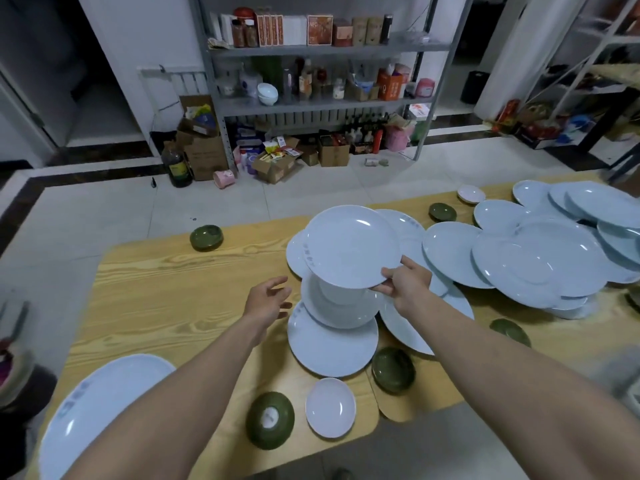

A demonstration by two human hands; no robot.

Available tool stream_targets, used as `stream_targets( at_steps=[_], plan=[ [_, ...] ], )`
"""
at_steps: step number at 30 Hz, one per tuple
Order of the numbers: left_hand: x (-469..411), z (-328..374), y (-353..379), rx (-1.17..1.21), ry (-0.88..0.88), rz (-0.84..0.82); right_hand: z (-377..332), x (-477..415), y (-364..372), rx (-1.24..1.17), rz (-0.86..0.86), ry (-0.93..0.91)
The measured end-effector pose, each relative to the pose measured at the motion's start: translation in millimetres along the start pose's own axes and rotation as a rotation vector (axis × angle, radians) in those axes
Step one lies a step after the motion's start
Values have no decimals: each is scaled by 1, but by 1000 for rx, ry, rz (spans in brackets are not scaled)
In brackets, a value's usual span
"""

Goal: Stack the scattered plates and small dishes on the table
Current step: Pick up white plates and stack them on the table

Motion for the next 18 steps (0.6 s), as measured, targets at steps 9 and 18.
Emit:
stream_targets(
  at_steps=[9,18],
  plan=[
    [-11,-1,2,-17,-21,34,3,-18,-1,4,-7,30],
    [-32,0,-5,18,-18,49,18,-26,18,41,-17,70]
  ],
)
Point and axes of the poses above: each hand's wrist, its own x-axis away from the middle knuckle, its own y-axis out of the palm, z = x × y, the point moved 3 cm from there along -x, towards the middle knuckle, and after that the axes turned 11 degrees about -x, right-handed, at the moved point
